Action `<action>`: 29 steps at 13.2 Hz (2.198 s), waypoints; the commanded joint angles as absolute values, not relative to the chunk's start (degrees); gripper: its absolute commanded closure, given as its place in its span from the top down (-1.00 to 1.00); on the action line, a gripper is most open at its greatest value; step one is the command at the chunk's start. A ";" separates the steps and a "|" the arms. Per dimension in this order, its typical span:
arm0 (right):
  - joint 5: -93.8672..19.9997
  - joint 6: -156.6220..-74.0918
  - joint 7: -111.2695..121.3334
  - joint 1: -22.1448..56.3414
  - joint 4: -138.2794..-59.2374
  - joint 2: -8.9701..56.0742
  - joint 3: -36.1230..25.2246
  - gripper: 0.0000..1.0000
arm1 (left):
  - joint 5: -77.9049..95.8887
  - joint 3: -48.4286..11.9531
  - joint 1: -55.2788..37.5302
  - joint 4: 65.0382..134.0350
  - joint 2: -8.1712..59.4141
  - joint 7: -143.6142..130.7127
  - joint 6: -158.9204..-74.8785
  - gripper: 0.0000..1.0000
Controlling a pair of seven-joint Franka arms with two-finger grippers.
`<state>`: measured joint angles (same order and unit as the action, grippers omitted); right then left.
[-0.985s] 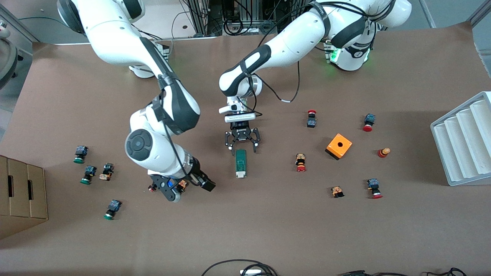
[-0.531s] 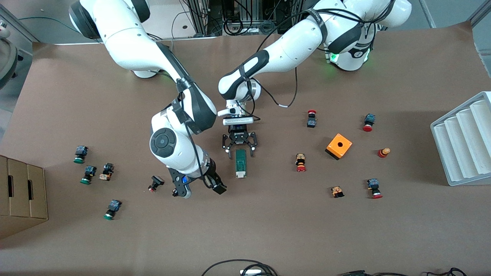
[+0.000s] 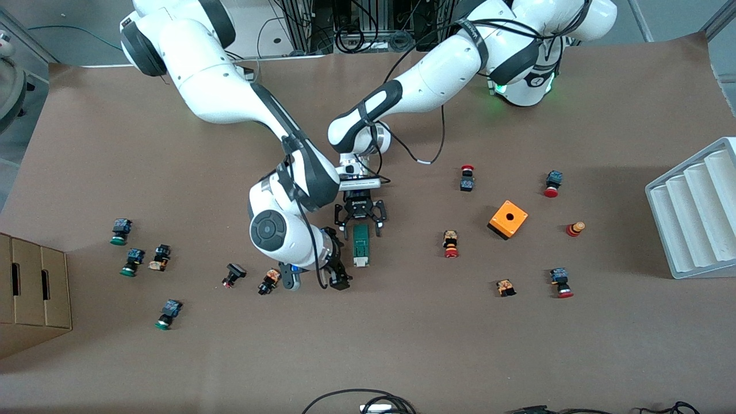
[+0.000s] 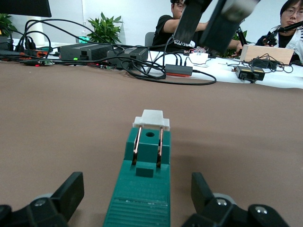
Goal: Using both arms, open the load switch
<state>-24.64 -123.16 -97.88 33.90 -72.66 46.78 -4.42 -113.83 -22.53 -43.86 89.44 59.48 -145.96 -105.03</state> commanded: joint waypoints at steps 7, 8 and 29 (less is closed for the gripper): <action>-32.78 -121.02 -101.95 34.01 -64.51 55.28 -4.22 0.72 | -114.52 -22.76 -44.56 85.26 63.28 -146.51 -103.55 1.00; -32.87 -120.94 -102.13 34.27 -64.51 55.63 -4.22 0.67 | -114.43 -22.85 -44.91 84.82 63.37 -146.51 -102.40 1.00; -32.87 -121.55 -102.13 34.80 -64.51 57.04 -4.04 -0.05 | -113.82 -24.87 -46.23 83.14 65.65 -144.32 -99.32 1.00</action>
